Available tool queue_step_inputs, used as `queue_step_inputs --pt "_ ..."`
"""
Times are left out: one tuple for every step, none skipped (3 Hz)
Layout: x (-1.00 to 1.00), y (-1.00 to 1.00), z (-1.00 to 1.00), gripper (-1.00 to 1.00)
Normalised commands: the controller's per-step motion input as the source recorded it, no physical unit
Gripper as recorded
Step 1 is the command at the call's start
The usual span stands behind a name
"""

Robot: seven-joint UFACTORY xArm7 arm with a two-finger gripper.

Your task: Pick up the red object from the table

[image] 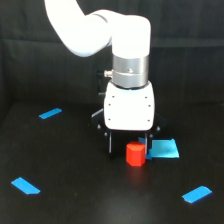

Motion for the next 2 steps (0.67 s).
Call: queue_step_inputs --pt "0.05 -0.08 -0.24 -0.88" --pt "0.01 -0.05 -0.13 -1.00"
